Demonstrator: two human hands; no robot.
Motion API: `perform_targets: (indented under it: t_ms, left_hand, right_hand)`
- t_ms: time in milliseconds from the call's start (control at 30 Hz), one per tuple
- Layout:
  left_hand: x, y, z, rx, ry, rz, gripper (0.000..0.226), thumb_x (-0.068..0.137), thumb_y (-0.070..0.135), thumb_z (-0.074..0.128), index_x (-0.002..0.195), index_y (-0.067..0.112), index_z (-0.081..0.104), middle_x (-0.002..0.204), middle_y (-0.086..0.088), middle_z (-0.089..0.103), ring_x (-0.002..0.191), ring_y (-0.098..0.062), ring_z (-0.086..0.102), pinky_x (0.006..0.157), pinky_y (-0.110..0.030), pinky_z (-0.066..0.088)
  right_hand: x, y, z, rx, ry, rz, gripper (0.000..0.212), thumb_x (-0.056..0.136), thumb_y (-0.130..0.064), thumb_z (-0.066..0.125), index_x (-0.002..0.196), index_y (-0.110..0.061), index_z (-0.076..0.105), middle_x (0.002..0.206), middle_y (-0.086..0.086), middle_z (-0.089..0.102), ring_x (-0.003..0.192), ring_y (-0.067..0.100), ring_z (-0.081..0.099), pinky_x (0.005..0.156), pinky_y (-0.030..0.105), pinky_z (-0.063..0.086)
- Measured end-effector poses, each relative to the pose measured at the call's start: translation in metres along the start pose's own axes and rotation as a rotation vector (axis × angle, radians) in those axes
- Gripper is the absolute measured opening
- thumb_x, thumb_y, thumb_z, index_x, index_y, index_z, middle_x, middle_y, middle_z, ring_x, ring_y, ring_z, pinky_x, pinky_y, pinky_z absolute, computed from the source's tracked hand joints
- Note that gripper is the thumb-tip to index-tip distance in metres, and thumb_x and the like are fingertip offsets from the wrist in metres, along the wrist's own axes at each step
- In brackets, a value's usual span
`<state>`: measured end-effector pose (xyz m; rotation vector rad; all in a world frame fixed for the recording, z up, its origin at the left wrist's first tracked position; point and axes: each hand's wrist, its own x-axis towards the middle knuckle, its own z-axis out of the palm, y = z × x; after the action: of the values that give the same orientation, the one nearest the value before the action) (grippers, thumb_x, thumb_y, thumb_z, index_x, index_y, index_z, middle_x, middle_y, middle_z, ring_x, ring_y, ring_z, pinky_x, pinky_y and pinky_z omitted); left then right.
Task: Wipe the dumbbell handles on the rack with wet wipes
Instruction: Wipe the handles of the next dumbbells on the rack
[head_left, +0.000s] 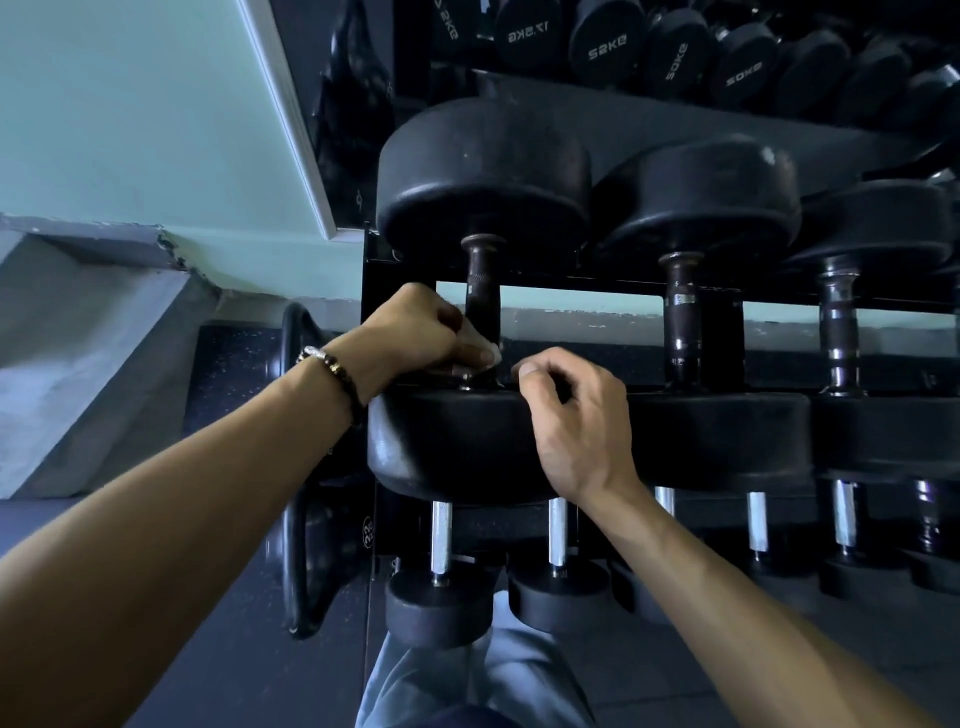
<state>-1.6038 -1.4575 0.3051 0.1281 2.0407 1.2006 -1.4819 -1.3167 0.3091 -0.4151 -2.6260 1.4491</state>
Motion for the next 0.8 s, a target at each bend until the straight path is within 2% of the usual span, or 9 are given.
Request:
perform_targets:
  t_ms: [67, 233, 300, 400, 433, 533, 600, 700, 800]
  left_hand:
    - [0.002, 0.002, 0.0, -0.071, 0.019, 0.005, 0.014, 0.072, 0.009, 0.085, 0.069, 0.018, 0.075, 0.063, 0.011, 0.072, 0.062, 0.003, 0.066, 0.059, -0.009, 0.047]
    - [-0.001, -0.007, -0.005, 0.052, -0.152, 0.004, 0.011, 0.073, 0.007, 0.084, 0.077, 0.015, 0.078, 0.076, 0.005, 0.076, 0.074, -0.003, 0.07, 0.074, -0.015, 0.052]
    - [0.004, -0.004, -0.003, -0.077, -0.05, -0.001, 0.01, 0.072, 0.007, 0.085, 0.077, 0.011, 0.077, 0.068, 0.006, 0.074, 0.065, -0.005, 0.068, 0.064, -0.014, 0.051]
    - [0.02, 0.006, -0.004, -0.436, 0.196, 0.055, 0.011, 0.075, 0.001, 0.081, 0.077, 0.007, 0.072, 0.057, 0.008, 0.068, 0.059, -0.007, 0.064, 0.059, -0.014, 0.05]
    - [0.024, 0.007, -0.005, -0.452, 0.203, 0.058, 0.011, 0.078, 0.0, 0.079, 0.077, 0.006, 0.07, 0.056, 0.009, 0.066, 0.057, -0.005, 0.063, 0.057, -0.013, 0.049]
    - [0.021, -0.001, -0.007, -0.315, -0.042, -0.024, 0.004, 0.086, 0.009, 0.074, 0.086, 0.007, 0.07, 0.061, 0.004, 0.066, 0.059, -0.008, 0.063, 0.052, -0.017, 0.051]
    - [0.019, -0.008, -0.009, -0.27, -0.213, -0.118, 0.009, 0.088, 0.016, 0.071, 0.091, 0.008, 0.07, 0.07, -0.001, 0.067, 0.066, -0.012, 0.063, 0.057, -0.022, 0.054]
    - [0.031, -0.006, -0.01, -0.275, -0.179, -0.082, 0.005, 0.089, 0.009, 0.07, 0.091, 0.005, 0.068, 0.076, -0.004, 0.069, 0.073, -0.015, 0.067, 0.065, -0.027, 0.057]
    - [0.037, 0.003, -0.006, -0.51, -0.106, 0.009, 0.013, 0.087, 0.004, 0.069, 0.098, -0.003, 0.068, 0.084, -0.01, 0.073, 0.08, -0.021, 0.072, 0.068, -0.03, 0.056]
  right_hand:
    - [0.0, -0.001, 0.0, -0.005, 0.011, 0.005, 0.022, 0.086, -0.027, 0.052, 0.07, -0.02, 0.065, 0.063, -0.02, 0.06, 0.068, 0.005, 0.059, 0.065, 0.02, 0.039]
    - [0.001, -0.001, 0.001, -0.006, -0.002, -0.021, 0.023, 0.087, -0.031, 0.049, 0.067, -0.025, 0.059, 0.059, -0.021, 0.055, 0.061, 0.006, 0.054, 0.061, 0.02, 0.036]
    - [0.001, 0.0, 0.0, -0.001, 0.008, -0.023, 0.026, 0.085, -0.035, 0.047, 0.069, -0.021, 0.063, 0.062, -0.02, 0.058, 0.065, 0.007, 0.057, 0.064, 0.023, 0.039]
    - [0.001, 0.001, 0.001, 0.005, 0.023, -0.012, 0.029, 0.085, -0.033, 0.048, 0.072, -0.015, 0.067, 0.069, -0.013, 0.066, 0.073, 0.01, 0.063, 0.069, 0.032, 0.049]
    - [0.001, 0.001, 0.001, 0.006, 0.018, -0.012, 0.029, 0.085, -0.032, 0.048, 0.073, -0.015, 0.068, 0.07, -0.011, 0.067, 0.074, 0.011, 0.064, 0.071, 0.033, 0.051]
    - [0.001, 0.0, 0.0, -0.003, 0.018, -0.022, 0.032, 0.085, -0.035, 0.046, 0.075, -0.014, 0.068, 0.071, -0.011, 0.067, 0.076, 0.011, 0.065, 0.072, 0.032, 0.051]
    - [0.001, 0.0, 0.0, -0.013, 0.022, -0.021, 0.032, 0.085, -0.033, 0.047, 0.076, -0.013, 0.069, 0.073, -0.009, 0.069, 0.077, 0.011, 0.066, 0.072, 0.032, 0.051]
    - [0.001, 0.0, 0.0, -0.01, 0.021, -0.003, 0.026, 0.087, -0.025, 0.05, 0.076, -0.011, 0.07, 0.073, -0.007, 0.069, 0.077, 0.012, 0.065, 0.071, 0.03, 0.05]
    - [0.0, -0.001, 0.0, -0.016, 0.023, 0.011, 0.024, 0.087, -0.02, 0.051, 0.076, -0.009, 0.07, 0.073, -0.007, 0.069, 0.077, 0.013, 0.065, 0.071, 0.031, 0.05]
